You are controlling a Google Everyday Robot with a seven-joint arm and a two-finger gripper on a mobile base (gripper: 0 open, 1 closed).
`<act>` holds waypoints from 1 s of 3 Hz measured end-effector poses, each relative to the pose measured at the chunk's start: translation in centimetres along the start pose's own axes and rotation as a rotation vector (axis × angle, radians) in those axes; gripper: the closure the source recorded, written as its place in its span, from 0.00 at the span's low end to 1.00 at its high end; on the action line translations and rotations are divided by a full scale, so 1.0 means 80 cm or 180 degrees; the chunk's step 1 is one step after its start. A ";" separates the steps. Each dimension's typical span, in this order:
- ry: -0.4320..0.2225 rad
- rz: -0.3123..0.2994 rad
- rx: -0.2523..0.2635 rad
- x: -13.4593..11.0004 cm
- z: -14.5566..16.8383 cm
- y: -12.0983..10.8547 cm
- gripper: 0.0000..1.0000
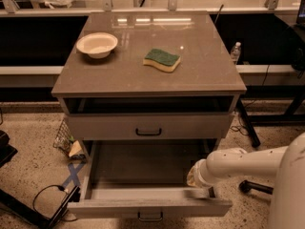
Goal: Open middle drawer
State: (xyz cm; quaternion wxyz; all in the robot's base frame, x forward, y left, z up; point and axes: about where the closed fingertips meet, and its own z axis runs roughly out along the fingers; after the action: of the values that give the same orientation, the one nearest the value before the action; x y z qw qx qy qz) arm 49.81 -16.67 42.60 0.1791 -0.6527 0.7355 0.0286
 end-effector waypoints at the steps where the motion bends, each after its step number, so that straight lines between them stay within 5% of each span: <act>1: -0.0011 0.0041 -0.0098 -0.006 0.004 0.041 1.00; 3: 0.0132 -0.0027 -0.0259 -0.020 -0.029 0.118 1.00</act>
Offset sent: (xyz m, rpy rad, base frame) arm -0.1212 0.0357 0.0146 -0.0502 0.0749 0.0245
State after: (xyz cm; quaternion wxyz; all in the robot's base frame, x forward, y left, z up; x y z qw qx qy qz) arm 40.28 -14.45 43.44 0.1373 -0.6631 0.7345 0.0443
